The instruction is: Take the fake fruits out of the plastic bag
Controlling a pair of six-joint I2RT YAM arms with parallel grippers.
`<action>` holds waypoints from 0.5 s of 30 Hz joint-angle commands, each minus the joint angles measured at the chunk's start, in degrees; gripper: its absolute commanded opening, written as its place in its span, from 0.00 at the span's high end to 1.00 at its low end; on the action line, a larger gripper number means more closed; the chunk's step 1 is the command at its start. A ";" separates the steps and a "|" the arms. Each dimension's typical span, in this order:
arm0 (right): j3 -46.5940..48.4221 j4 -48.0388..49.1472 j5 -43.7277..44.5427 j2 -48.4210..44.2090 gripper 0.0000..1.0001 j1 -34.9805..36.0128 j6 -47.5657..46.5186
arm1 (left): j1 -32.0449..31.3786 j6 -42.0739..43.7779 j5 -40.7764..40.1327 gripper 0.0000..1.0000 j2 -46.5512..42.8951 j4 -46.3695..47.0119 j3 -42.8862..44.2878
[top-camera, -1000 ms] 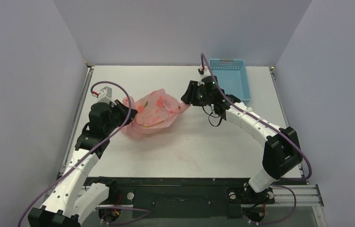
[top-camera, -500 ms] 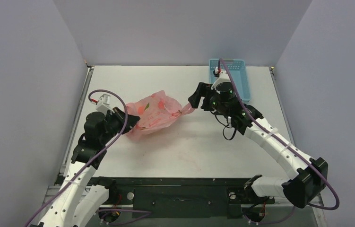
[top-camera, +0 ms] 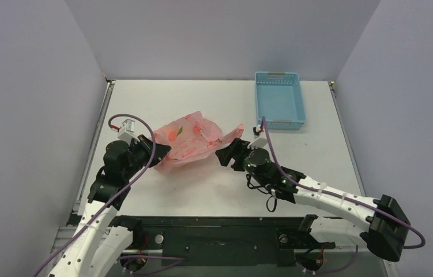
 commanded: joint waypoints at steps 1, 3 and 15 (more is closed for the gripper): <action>1.69 13.74 2.81 7.67 0.30 2.33 9.71 | 0.05 -0.16 0.46 1.00 -0.99 1.49 0.47; 2.41 16.17 1.17 12.30 0.32 2.39 12.36 | -0.02 -0.08 0.63 1.00 -0.99 1.36 0.42; 7.31 20.74 -4.99 29.05 0.64 1.64 24.21 | -0.09 0.04 0.22 1.00 -2.47 -1.01 1.10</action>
